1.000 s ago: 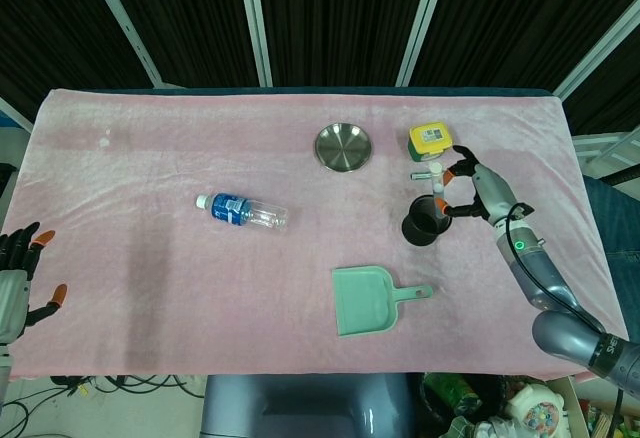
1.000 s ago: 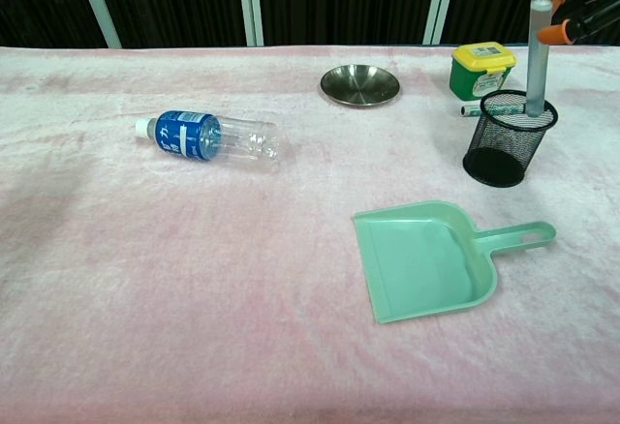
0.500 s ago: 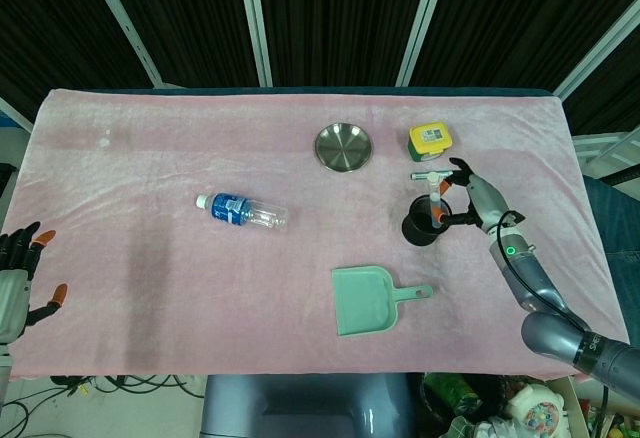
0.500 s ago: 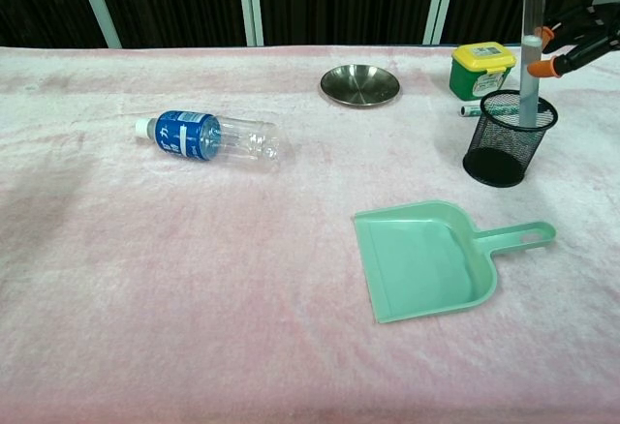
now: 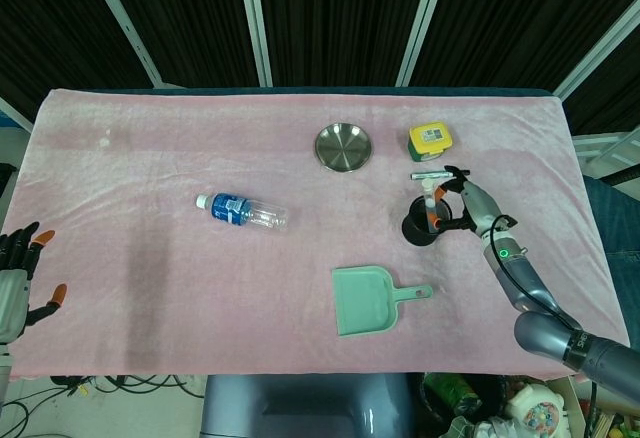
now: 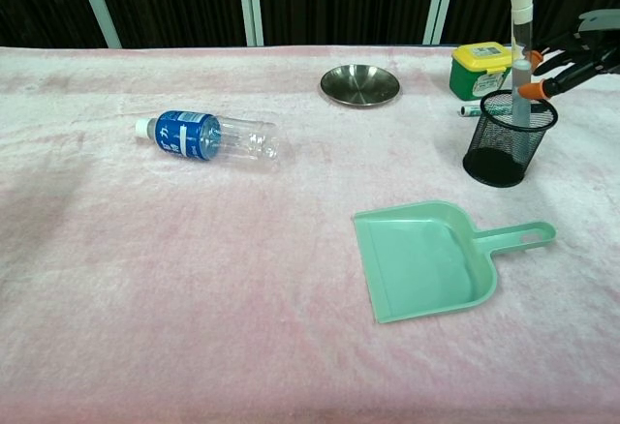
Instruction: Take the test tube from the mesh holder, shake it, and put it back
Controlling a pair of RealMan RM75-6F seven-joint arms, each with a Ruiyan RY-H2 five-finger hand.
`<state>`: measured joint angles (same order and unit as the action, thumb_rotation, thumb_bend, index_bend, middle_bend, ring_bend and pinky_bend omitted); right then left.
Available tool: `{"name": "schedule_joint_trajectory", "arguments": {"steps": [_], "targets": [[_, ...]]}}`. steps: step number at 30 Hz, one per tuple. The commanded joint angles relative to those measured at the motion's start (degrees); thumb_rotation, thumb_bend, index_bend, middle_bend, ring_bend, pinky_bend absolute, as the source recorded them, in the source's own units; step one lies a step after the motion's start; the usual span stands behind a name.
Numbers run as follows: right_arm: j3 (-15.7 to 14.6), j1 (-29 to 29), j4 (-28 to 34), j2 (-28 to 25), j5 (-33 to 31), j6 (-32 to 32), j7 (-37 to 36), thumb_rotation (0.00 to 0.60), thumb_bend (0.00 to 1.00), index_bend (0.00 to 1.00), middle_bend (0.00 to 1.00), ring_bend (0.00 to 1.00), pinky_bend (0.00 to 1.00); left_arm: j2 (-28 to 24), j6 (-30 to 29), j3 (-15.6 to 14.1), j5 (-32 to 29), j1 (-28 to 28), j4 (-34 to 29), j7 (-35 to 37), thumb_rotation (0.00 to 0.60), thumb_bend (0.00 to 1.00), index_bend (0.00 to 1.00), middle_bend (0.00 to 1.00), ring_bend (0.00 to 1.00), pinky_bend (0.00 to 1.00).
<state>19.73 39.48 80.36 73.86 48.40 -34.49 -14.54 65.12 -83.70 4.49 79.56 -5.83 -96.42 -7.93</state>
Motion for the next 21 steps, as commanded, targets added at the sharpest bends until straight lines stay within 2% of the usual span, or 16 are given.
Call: {"name": "schedule_joint_trajectory", "arguments": {"steps": [1,21], "targets": [[-0.3,0.2,-0.7,0.6,0.0,0.2,-0.4,0.6,0.32,0.66,0.05,0.14,0.16,0.0,0.0,0.0,0.0,0.0,0.0,0.0,0.6,0.33,0.12,0.02,0.0,0.0],[-1.4,0.5,-2.4,1.5,1.8,2.3,-2.8,0.6,0.32,0.64,0.04,0.13,0.16,0.1,-0.1,0.1,-0.2,0.0,0.0,-0.1,0.6,0.33,0.11,0.02,0.0,0.0]]}}
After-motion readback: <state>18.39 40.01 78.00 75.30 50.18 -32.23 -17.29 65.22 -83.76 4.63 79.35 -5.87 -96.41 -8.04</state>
